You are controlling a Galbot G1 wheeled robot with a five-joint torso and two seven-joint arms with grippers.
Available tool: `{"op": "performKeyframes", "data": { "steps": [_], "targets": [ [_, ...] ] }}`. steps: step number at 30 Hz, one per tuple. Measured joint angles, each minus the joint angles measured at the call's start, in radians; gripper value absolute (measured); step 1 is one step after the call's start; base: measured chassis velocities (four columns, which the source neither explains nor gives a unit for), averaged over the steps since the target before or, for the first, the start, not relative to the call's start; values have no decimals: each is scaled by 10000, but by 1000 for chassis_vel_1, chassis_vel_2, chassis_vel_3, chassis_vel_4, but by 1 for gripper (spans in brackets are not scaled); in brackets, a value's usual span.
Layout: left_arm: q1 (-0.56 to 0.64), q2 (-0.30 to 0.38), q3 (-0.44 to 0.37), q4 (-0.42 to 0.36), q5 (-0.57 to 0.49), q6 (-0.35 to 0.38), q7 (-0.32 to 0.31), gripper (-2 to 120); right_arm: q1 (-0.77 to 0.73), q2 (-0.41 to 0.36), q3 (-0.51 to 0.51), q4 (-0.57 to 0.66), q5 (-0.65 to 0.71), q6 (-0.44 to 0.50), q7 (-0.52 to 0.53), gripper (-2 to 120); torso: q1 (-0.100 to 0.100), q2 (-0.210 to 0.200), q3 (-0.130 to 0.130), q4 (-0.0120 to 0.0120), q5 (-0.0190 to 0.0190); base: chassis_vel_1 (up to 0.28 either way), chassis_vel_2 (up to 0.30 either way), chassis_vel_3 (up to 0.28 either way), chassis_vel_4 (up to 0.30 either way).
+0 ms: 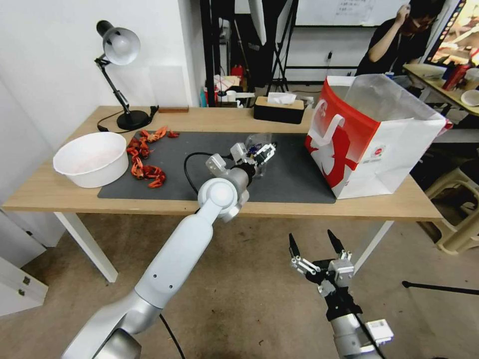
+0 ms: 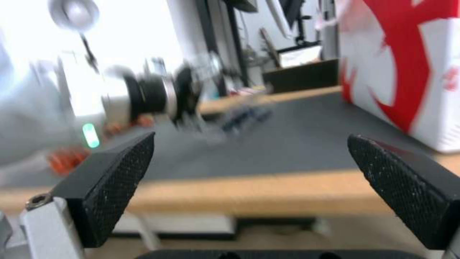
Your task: Close the takeout container lid, then place the container into the takeout bag.
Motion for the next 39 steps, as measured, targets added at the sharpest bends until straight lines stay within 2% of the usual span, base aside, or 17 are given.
{"op": "performKeyframes", "data": {
  "steps": [1,2,4,6,7,10,11,14,15,16,19,20,27,32,39],
  "targets": [
    [11,9,1,0,34,13,-63,64,196,-159,109,115,699,-154,-185,100,0,0,0,0,1,0,0,0,0],
    [11,9,1,0,34,13,-63,64,196,-159,109,115,699,-154,-185,100,0,0,0,0,1,0,0,0,0],
    [36,34,2,0,65,46,-178,56,608,-494,379,334,2120,-551,-515,100,0,0,0,-2,0,0,0,0,0],
    [41,51,13,-15,72,98,-345,45,1338,-958,717,457,4232,-1165,-590,100,0,0,0,-2,-1,0,0,0,0],
    [41,51,13,-15,72,98,-345,45,1338,-958,717,457,4232,-1165,-590,100,0,0,0,-2,-1,0,0,0,0],
    [21,60,12,-21,84,144,-501,32,2306,-1385,969,371,6263,-1855,-195,100,0,0,0,-1,1,0,0,0,0],
    [21,60,12,-21,84,144,-501,32,2306,-1385,969,371,6263,-1855,-195,100,0,0,0,-1,1,0,0,0,0],
    [10,102,-16,-47,58,151,-560,19,3769,-1745,912,-210,8231,-2676,794,100,0,0,0,-3,1,0,0,0,0],
    [3,105,-19,-53,49,151,-572,14,4136,-1792,859,-380,8674,-2887,1042,100,1,-1,1,0,2,0,0,0,0],
    [3,105,-19,-53,49,151,-572,14,4136,-1792,859,-380,8674,-2887,1042,100,1,-1,1,0,2,0,0,0,0],
    [-24,126,-35,-57,17,152,-599,0,5756,-1878,475,-1166,10062,-3874,2244,100,1,-1,1,1,1,0,0,0,0],
    [-24,126,-35,-57,17,152,-599,0,5756,-1878,475,-1166,10062,-3874,2244,100,1,-1,1,1,1,0,0,0,0],
    [-44,73,-37,114,20,147,-621,0,7856,-1656,-301,-2692,10726,-5133,4098,100,1,-3,0,-2,0,0,0,0,0],
    [-78,69,-29,181,21,134,-608,0,8645,-1621,-652,-3211,10753,-5854,4439,100,1,-3,0,-3,-2,0,0,0,0],
    [-85,28,-36,216,18,108,-603,0,10412,-1223,-1627,-4695,10342,-6995,5218,100,1,-2,0,1,-1,0,0,0,0]
  ]
}}
